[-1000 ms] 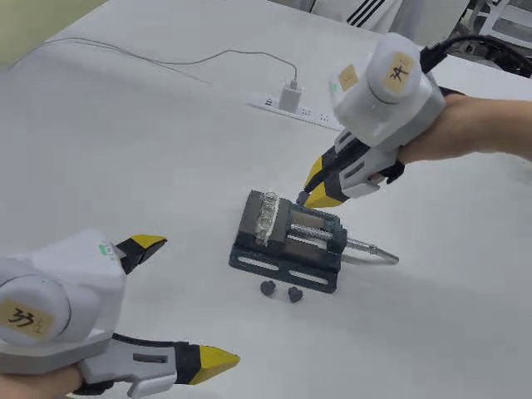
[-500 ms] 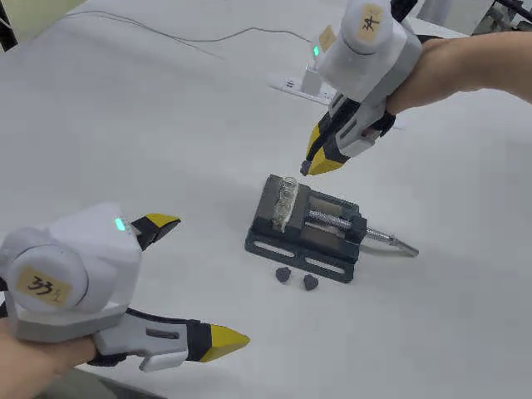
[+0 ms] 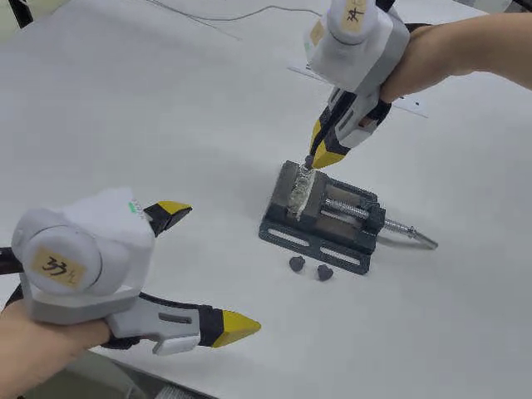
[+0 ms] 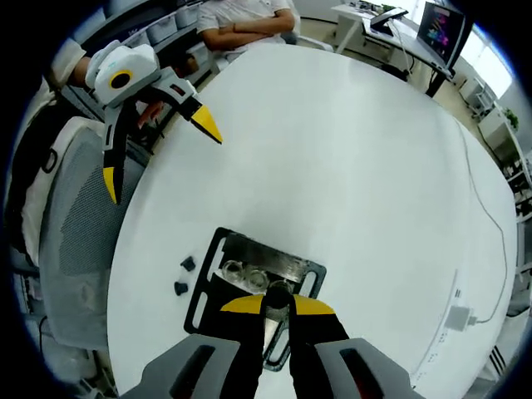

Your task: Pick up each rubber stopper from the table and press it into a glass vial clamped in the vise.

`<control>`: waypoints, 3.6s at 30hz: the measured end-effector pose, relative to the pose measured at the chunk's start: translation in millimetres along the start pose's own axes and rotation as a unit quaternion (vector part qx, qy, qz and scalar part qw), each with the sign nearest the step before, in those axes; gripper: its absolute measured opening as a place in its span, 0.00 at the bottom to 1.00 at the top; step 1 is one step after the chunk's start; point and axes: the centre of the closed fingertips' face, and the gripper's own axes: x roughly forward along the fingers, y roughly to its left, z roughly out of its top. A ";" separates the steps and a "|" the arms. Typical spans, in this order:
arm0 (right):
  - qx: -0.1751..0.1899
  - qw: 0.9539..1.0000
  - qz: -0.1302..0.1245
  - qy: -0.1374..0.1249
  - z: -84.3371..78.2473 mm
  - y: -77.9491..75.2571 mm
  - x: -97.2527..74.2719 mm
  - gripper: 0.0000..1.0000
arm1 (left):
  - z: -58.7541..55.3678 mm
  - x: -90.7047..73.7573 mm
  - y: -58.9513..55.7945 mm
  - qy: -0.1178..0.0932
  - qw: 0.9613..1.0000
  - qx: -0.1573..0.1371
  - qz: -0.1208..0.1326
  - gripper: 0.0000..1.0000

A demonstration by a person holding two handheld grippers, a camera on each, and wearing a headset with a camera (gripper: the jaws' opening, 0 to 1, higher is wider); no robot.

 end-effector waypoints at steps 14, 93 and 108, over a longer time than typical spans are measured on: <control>0.015 1.000 -0.003 0.021 0.1 1.2 2.3 0.05 | -8.4 2.0 -2.7 0.005 1.000 -0.012 -0.004 0.95; 0.070 0.997 -0.007 -0.017 3.6 -0.4 0.9 0.00 | -9.5 11.6 -4.9 0.000 0.999 -0.038 -0.018 0.92; 0.070 0.997 0.002 0.018 2.8 -5.3 4.3 0.00 | -7.9 17.6 -0.2 -0.003 0.999 -0.049 -0.018 0.91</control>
